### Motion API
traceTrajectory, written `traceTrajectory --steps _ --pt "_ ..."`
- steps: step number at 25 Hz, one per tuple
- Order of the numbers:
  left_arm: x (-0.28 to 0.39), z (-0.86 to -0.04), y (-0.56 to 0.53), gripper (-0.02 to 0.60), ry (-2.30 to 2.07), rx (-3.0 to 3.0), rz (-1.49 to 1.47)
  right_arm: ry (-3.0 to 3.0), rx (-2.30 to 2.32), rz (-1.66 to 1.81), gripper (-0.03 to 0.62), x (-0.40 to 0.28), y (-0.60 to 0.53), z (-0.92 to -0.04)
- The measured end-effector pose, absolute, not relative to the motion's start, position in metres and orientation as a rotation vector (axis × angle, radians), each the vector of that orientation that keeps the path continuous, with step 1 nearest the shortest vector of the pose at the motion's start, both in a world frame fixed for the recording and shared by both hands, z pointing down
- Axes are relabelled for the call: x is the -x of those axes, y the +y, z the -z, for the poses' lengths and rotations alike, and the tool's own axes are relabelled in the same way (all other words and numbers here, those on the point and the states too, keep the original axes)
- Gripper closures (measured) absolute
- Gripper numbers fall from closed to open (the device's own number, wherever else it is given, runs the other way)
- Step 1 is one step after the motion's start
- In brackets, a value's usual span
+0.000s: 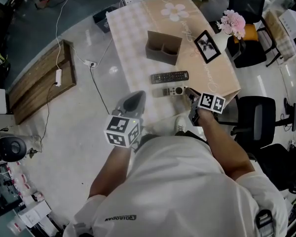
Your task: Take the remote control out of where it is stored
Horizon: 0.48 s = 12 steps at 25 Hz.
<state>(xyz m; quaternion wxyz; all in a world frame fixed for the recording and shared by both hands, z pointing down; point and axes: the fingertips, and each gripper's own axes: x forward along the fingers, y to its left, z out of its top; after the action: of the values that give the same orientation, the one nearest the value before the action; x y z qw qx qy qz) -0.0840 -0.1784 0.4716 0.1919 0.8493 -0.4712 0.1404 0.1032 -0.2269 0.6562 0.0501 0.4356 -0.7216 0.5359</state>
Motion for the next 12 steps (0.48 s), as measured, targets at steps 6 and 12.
traceTrajectory --steps 6,12 --pt "0.079 -0.467 -0.177 0.577 -1.376 -2.351 -0.373 -2.181 -1.283 -1.530 0.591 -0.109 -0.232 -0.666" --pt "0.077 -0.464 -0.173 0.577 -1.455 -2.283 -0.329 -2.271 -1.149 -1.363 0.591 -0.106 -0.235 -0.648"
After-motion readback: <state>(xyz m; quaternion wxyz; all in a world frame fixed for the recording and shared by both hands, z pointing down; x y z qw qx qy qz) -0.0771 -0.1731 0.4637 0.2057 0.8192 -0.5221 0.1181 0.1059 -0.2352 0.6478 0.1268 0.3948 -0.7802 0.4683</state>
